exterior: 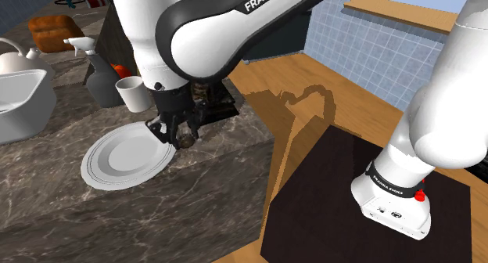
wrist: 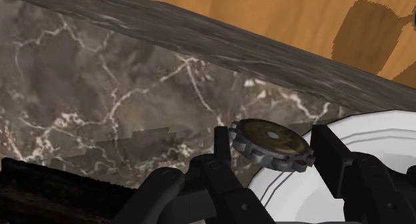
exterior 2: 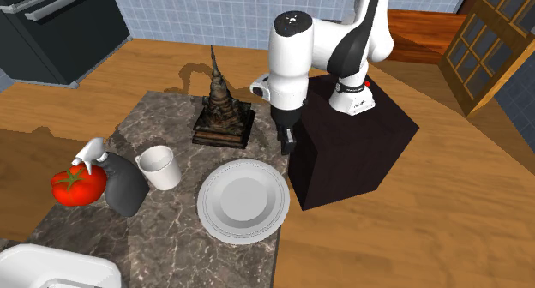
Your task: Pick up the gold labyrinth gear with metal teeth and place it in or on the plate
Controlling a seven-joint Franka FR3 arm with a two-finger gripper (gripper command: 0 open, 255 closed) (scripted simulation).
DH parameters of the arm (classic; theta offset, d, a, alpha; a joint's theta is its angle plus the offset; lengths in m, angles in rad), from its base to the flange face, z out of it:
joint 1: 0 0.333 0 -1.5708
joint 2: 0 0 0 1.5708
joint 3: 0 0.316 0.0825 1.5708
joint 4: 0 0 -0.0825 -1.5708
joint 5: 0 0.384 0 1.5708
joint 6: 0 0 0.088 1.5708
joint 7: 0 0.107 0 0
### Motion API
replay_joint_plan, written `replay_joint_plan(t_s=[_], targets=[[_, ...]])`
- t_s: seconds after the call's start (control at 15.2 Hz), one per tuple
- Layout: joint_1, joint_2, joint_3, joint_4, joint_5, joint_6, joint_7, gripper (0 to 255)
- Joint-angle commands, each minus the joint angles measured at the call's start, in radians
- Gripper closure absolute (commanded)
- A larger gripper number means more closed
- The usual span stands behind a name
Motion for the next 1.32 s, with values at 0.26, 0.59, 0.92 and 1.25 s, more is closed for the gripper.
replay_joint_plan(t_s=[0.26,0.59,0.92,1.25], targets=[[-0.004,-0.030,0.004,0.051,0.021,-0.076,-0.013,255],[0.045,0.153,-0.005,0.288,-0.080,-0.161,0.038,255],[0.152,0.401,-0.041,0.651,-0.185,-0.298,0.064,255],[0.290,0.660,-0.090,1.087,-0.256,-0.467,0.038,255]])
